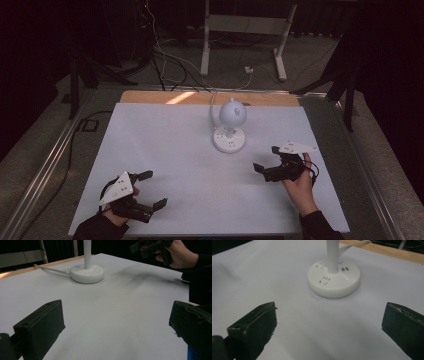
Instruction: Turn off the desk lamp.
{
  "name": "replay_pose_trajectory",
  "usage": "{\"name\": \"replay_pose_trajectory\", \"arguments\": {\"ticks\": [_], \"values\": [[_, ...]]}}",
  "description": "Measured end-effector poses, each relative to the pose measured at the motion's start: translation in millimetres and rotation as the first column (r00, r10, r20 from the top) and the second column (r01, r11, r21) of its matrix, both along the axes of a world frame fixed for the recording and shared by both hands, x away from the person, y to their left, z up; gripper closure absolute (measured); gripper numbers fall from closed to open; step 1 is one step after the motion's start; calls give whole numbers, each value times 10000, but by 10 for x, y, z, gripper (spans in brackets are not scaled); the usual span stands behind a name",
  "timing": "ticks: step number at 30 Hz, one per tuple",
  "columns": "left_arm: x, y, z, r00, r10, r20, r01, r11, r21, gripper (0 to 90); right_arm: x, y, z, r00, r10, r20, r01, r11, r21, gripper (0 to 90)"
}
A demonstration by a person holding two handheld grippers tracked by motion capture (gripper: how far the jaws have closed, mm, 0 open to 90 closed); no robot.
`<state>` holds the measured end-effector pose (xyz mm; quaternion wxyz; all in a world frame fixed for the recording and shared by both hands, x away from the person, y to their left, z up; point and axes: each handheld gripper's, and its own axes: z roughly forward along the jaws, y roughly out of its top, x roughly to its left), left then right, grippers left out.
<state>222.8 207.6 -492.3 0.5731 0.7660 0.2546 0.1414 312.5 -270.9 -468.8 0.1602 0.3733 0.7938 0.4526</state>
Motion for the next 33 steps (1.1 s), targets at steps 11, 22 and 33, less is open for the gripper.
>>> {"name": "replay_pose_trajectory", "arguments": {"ticks": [11, 22, 33], "values": [[-5, 0, 3, 10000, -11, 20, 11, 10000, 17, 5, -311, -160, -152, 9999, 128, -84, -129, 9998, -147, 0], [-6, 0, 3, 10000, -25, 14, 25, 10000, 8, 5, -530, -372, -241, 9994, -248, -237, 240, 9993, -301, 0], [-5, -8, 2, 10000, -33, -5, 33, 10000, 3, 5, -572, -432, -298, 9991, -301, -309, 289, 9989, -382, 0]]}}
